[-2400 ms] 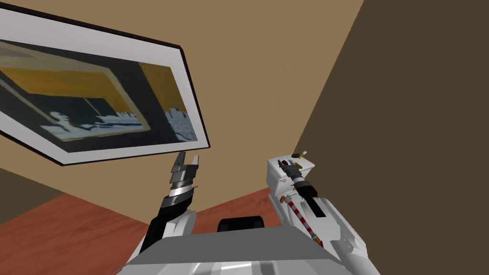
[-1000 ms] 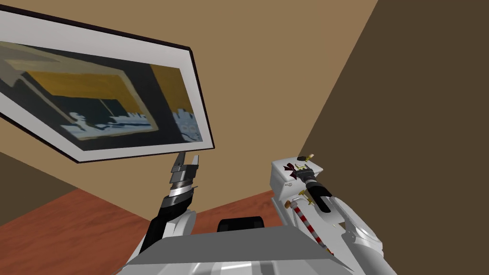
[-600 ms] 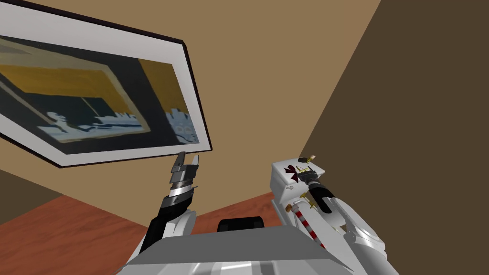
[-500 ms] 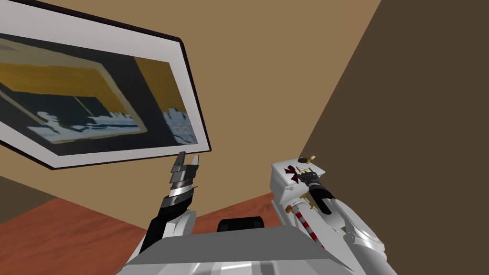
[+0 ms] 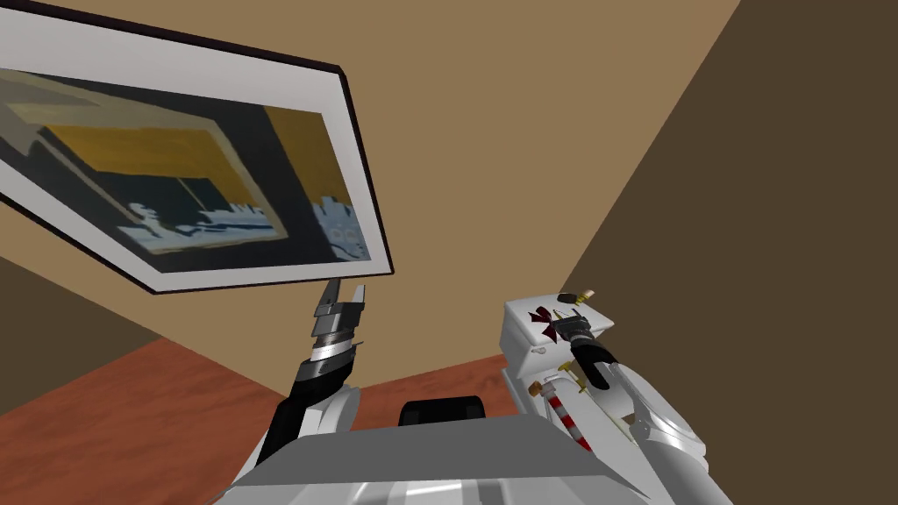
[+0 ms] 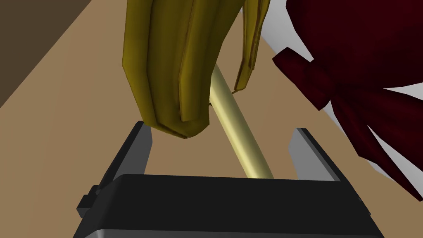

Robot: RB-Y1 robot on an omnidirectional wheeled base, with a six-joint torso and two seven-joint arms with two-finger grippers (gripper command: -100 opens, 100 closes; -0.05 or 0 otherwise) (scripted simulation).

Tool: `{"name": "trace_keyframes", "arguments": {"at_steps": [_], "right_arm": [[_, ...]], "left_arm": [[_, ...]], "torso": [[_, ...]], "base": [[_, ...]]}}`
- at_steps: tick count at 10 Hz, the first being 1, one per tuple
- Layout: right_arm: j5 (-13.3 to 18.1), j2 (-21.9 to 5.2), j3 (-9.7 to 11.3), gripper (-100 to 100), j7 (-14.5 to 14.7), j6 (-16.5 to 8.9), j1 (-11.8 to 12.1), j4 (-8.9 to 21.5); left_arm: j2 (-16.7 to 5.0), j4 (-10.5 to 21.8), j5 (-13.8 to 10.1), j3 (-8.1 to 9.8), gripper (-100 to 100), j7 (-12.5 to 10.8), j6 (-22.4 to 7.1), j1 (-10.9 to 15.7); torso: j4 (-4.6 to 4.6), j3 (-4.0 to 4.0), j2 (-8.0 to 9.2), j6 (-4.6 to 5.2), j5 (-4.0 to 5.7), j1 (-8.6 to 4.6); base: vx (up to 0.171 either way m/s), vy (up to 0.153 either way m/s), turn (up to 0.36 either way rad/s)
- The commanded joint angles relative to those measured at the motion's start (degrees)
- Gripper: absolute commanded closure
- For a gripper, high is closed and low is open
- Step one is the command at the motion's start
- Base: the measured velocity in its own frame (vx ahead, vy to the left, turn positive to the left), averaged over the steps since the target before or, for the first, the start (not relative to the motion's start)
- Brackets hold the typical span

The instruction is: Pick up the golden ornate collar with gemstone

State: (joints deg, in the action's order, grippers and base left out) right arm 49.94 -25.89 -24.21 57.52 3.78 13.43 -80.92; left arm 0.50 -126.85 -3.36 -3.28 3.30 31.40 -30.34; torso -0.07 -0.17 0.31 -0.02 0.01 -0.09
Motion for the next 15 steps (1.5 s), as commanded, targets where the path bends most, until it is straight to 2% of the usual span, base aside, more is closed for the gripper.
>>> {"name": "trace_keyframes", "arguments": {"at_steps": [1, 4, 5, 6, 10, 11, 12, 15], "right_arm": [[0.06, -0.08, -1.25, -100, 0.34, -0.18, -1.09, 1.7], [0.12, -0.43, -3.45, -100, 0.78, -0.7, -3.2, 4.87], [0.07, -0.51, -2.73, -100, 0.59, -0.61, -2.78, 4.19], [0.06, -0.56, -2.8, 100, 0.6, -0.69, -2.91, 4.37], [0.11, -0.53, -2.72, 100, 0.67, -0.65, -2.88, 4.36], [0.11, -0.6, -2.78, 0, 0.67, -0.67, -2.92, 4.32], [0.08, -0.17, -1.8, 100, 0.45, -0.31, -1.62, 2.49], [0.02, 0.18, 0.41, 100, 0.02, 0.2, 0.49, -0.69]], "left_arm": [[0.0, 0.0, 0.0, 0.0, 0, 0.0, 0.0, 0.0], [0.0, 0.0, 0.0, 0.0, 0, 0.0, 0.0, -0.01], [0.0, 0.0, 0.0, 0.0, 0, 0.0, 0.0, -0.01], [0.0, 0.0, 0.0, 0.01, 0, 0.0, 0.0, -0.02], [0.0, 0.0, 0.0, 0.01, 0, 0.0, 0.0, -0.02], [0.0, 0.0, 0.0, 0.01, 0, 0.0, 0.0, -0.02], [0.0, 0.0, 0.0, 0.01, 0, 0.0, 0.0, -0.02], [0.0, 0.0, 0.0, 0.01, 0, 0.0, 0.0, -0.03]], "torso": [[0.0, 0.0, 0.0, 0.0, 0.0, 0.0], [0.02, 0.06, -0.11, 0.04, 0.0, 0.02], [0.01, 0.06, -0.11, -0.03, -0.02, 0.05], [0.02, 0.1, -0.2, 0.03, -0.02, 0.05], [0.01, 0.11, -0.24, 0.08, -0.05, 0.04], [0.04, 0.13, -0.25, 0.06, 0.01, 0.03], [0.05, 0.15, -0.27, 0.05, 0.03, 0.02], [0.09, 0.25, -0.45, 0.07, 0.04, 0.05]], "base": [[-0.087, -0.016, 0.229], [-0.054, -0.004, 0.137], [-0.03, 0.0, 0.045], [-0.005, 0.001, -0.001], [0.0, 0.001, 0.001], [0.0, 0.0, 0.0], [0.037, -0.002, -0.23], [0.073, 0.008, -0.202]]}}
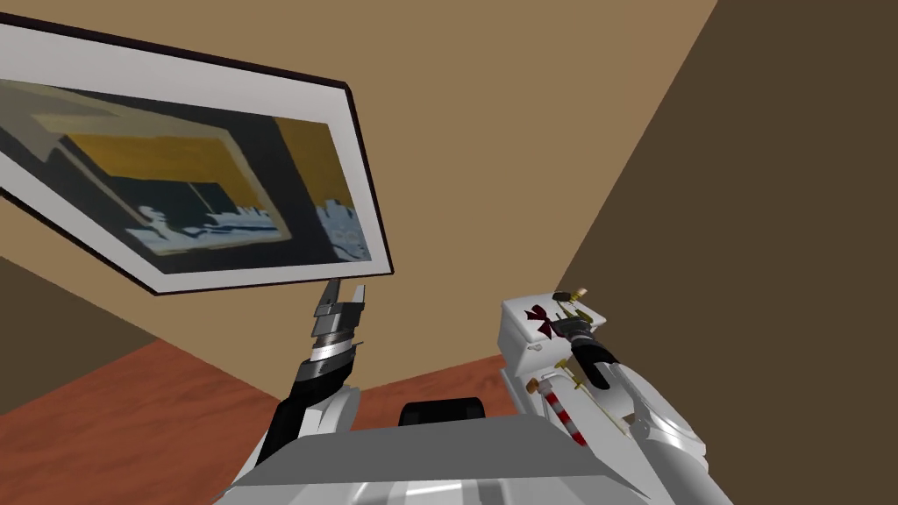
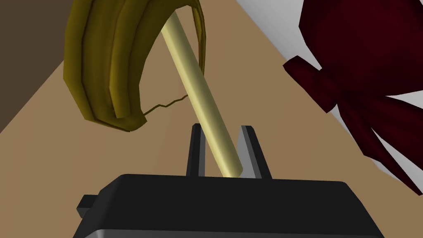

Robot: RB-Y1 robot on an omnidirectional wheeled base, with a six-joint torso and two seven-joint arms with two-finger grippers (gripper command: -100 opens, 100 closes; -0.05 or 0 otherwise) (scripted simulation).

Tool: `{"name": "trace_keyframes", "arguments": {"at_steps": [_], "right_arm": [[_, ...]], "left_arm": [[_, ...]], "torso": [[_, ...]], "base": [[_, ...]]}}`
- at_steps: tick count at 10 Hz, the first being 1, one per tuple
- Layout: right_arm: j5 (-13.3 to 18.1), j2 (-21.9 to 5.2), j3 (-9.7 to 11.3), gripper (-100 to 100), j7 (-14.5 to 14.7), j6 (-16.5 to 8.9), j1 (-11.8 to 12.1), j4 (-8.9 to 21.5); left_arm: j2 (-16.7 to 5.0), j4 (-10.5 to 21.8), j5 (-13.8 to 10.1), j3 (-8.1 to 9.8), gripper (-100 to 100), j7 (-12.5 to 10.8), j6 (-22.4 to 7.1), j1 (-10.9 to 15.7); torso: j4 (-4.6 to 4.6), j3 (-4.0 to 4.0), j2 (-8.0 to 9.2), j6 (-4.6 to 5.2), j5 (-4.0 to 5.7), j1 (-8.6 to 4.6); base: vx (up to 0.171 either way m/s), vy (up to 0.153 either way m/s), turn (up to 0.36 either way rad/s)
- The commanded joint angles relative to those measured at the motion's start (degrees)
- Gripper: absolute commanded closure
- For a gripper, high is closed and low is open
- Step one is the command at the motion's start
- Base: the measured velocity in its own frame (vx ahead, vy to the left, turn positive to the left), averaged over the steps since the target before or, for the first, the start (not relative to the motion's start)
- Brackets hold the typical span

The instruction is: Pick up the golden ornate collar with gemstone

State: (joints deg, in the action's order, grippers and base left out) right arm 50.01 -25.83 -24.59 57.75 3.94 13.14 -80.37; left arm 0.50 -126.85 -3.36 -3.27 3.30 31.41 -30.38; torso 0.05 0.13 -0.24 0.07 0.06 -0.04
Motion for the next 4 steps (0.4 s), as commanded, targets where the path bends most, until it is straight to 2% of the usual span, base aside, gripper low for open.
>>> {"name": "trace_keyframes", "arguments": {"at_steps": [1, 2, 3, 4], "right_arm": [[-0.07, 0.21, 1.33, 100, -0.32, 0.16, 1.3, -2.03], [-0.1, 0.38, 2.44, 100, -0.54, 0.42, 2.36, -3.62], [0.1, 0.55, 1.56, 100, -0.14, 0.49, 1.23, -2.14], [0.13, 0.58, 1.61, 0, -0.1, 0.64, 1.25, -2.14]], "left_arm": [[0.0, 0.0, 0.0, 0.0, 0, 0.0, 0.0, 0.0], [0.0, 0.0, 0.0, 0.0, 0, 0.0, 0.0, 0.0], [0.0, 0.0, 0.0, 0.0, 0, 0.0, 0.0, 0.0], [0.0, 0.0, 0.0, -0.01, 0, 0.0, 0.0, 0.02]], "torso": [[0.0, 0.0, 0.0, 0.0, 0.0, 0.0], [0.01, 0.02, -0.02, -0.04, 0.01, 0.02], [0.01, 0.02, -0.01, -0.01, 0.02, -0.02], [-0.01, -0.04, 0.09, -0.09, 0.02, -0.05]], "base": [[0.088, 0.012, -0.179], [0.075, 0.009, -0.234], [0.031, 0.009, -0.052], [0.0, 0.0, 0.0]]}}
